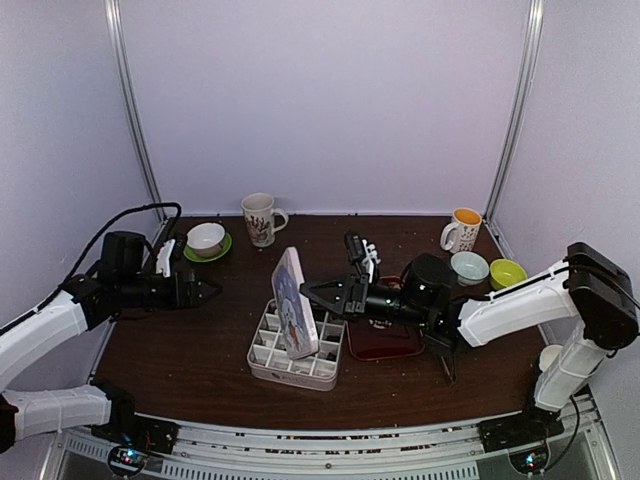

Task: Pack the chocolate
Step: Pick up the box lid from the packing box.

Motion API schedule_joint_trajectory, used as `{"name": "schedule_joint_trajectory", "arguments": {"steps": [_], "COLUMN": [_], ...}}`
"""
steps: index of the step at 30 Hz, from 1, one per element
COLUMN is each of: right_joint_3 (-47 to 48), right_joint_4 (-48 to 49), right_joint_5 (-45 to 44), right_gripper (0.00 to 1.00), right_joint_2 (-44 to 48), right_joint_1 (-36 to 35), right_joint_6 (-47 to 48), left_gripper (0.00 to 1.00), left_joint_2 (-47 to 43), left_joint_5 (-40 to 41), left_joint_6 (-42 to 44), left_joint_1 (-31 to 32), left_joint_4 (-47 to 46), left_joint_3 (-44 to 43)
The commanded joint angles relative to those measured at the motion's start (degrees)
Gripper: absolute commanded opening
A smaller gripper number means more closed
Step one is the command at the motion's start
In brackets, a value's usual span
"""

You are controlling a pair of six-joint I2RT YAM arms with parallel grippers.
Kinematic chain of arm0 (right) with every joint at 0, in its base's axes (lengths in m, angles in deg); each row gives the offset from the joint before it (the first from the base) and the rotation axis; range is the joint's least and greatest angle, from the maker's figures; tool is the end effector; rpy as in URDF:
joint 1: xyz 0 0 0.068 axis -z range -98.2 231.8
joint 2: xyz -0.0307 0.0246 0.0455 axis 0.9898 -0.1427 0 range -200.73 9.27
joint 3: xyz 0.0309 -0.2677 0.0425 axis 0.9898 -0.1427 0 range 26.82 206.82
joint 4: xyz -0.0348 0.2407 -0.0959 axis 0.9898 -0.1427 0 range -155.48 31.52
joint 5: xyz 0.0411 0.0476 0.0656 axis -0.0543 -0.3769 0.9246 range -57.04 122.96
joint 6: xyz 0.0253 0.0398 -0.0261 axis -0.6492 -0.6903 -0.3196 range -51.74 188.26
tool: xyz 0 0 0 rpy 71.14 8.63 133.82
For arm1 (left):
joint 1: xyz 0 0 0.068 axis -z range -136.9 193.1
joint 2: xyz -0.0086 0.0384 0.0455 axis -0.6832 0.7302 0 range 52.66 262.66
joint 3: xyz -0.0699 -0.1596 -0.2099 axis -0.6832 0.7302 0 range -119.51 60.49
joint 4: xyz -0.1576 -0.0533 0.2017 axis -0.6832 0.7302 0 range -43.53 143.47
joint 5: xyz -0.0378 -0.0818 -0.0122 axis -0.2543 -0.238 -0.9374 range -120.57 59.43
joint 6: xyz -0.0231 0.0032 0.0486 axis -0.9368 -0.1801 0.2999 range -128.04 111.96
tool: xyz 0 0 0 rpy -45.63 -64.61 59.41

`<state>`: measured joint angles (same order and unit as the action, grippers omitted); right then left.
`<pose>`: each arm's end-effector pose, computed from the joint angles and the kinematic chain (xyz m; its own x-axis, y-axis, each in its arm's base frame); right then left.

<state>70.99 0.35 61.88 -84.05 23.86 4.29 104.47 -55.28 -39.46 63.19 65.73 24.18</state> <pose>0.1683 0.3010 0.2486 -0.8548 0.1171 -0.5056 -0.5168 -0.1014 0.8501 0.1792 -0.0815 0.2527 -0.7878 -0.2160 -0.5768 0.2624 0.7295 -0.6316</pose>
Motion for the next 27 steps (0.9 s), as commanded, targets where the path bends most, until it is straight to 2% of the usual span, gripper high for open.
{"name": "schedule_joint_trajectory", "arguments": {"steps": [1,8,10,16,19,27], "right_joint_3": [-4.5,-11.8,-13.8,-18.8,-20.2,-20.5], "right_joint_4": [11.6,19.7,20.8,21.7,20.9,11.3], "right_joint_5": [-4.9,-6.7,-5.7,-1.4,0.2,3.2], "right_gripper": [0.00,0.00,0.08,0.21,0.28,0.30], "right_joint_2": [-1.9,-2.8,-2.6,-2.9,-2.8,-0.8], "right_joint_1": [1.7,5.0,6.4,10.3,11.6,13.1], "right_joint_6": [-4.7,-8.1,-8.4,-8.3,-6.9,-2.3], "left_gripper": [0.84,0.85,0.84,0.84,0.84,0.83], "left_joint_2": [3.2,6.7,7.4,9.5,10.5,15.3], "left_joint_5": [-1.0,0.3,0.7,1.9,2.7,4.4], "left_joint_6": [0.8,0.9,0.8,0.3,0.2,-0.4], "left_joint_1": [1.6,4.0,4.6,6.7,7.7,11.2], "left_joint_4": [-3.1,-3.2,-3.2,-2.3,-1.9,-2.0], "left_joint_3": [-0.9,-2.3,-2.5,-4.6,-5.6,-8.6]}}
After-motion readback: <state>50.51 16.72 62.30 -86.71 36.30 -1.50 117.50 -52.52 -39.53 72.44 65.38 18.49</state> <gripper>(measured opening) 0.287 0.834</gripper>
